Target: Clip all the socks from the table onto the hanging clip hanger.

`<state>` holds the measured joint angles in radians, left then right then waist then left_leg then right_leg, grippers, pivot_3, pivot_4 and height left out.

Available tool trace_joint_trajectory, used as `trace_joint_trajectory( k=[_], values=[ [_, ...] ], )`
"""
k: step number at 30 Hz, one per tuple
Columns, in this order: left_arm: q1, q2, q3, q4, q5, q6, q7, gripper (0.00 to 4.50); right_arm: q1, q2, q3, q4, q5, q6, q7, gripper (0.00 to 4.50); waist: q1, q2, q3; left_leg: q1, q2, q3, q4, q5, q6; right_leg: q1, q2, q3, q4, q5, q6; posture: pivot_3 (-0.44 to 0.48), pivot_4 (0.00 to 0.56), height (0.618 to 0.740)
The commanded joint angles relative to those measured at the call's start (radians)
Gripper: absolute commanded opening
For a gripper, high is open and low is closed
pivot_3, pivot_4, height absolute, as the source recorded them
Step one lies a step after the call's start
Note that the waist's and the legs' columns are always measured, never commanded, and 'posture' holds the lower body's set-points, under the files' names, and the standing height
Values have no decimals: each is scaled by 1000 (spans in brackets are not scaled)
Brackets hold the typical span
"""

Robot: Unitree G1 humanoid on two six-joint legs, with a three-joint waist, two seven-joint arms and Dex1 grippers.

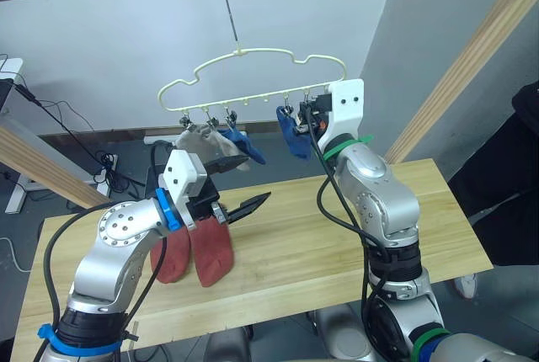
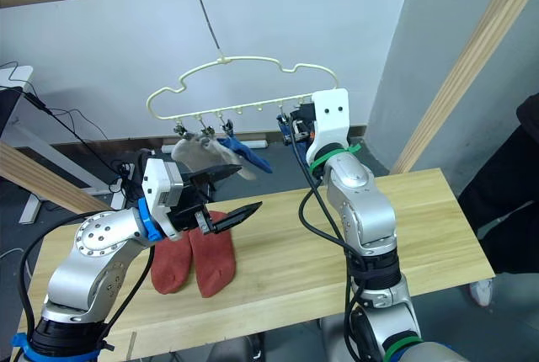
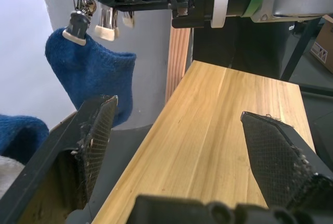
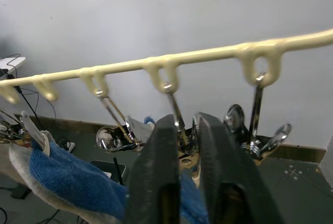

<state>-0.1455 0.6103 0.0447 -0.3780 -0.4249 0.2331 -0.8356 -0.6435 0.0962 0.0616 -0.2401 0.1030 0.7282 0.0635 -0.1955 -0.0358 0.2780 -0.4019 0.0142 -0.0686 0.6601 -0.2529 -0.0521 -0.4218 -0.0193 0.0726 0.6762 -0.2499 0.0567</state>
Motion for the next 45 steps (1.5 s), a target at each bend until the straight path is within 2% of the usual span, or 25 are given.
trace_joint_trajectory(
  k=[1,8,9,12,16,24,36,45],
  values=[
    [16,-9,-4,-41,10,3,26,4225,-10,7,-2,-54,20,-11,-1,1,0,0,0,0,0,0,0,0,0,0,0,0,0,0,0,-237,225,740],
    [135,-129,-39,-34,144,70,271,4225,-10,3,3,-52,22,-16,9,1,-1,0,0,0,0,0,0,0,0,0,0,0,-1,0,0,-234,228,740],
    [158,-166,-30,-9,169,105,344,4363,-10,3,5,-52,23,-15,11,0,-1,0,0,0,0,0,0,0,0,0,0,0,0,0,0,-236,232,740],
    [201,-271,-12,80,235,144,513,4363,-9,1,9,-55,25,-9,18,0,-1,0,0,0,0,-1,0,0,0,0,0,0,0,0,0,-233,236,740],
    [200,-358,-9,194,306,88,632,4363,-8,-2,13,-56,28,-1,26,0,0,0,0,0,0,-1,0,0,0,0,0,0,0,0,0,-237,240,740],
    [152,-456,60,340,309,146,761,4363,-8,-12,18,-63,30,15,31,0,-2,0,0,0,-1,0,1,0,0,0,-1,0,0,0,0,-259,245,740],
    [132,-456,61,412,311,213,757,4363,-4,-14,27,-69,33,24,31,0,-2,0,0,0,-1,0,0,0,0,0,0,0,0,0,0,-266,243,740],
    [151,-446,45,401,322,232,743,2020,-2,-17,31,-73,34,25,32,0,-3,0,0,0,-1,0,0,0,0,1,0,0,0,0,0,-267,241,740]
  ],
)
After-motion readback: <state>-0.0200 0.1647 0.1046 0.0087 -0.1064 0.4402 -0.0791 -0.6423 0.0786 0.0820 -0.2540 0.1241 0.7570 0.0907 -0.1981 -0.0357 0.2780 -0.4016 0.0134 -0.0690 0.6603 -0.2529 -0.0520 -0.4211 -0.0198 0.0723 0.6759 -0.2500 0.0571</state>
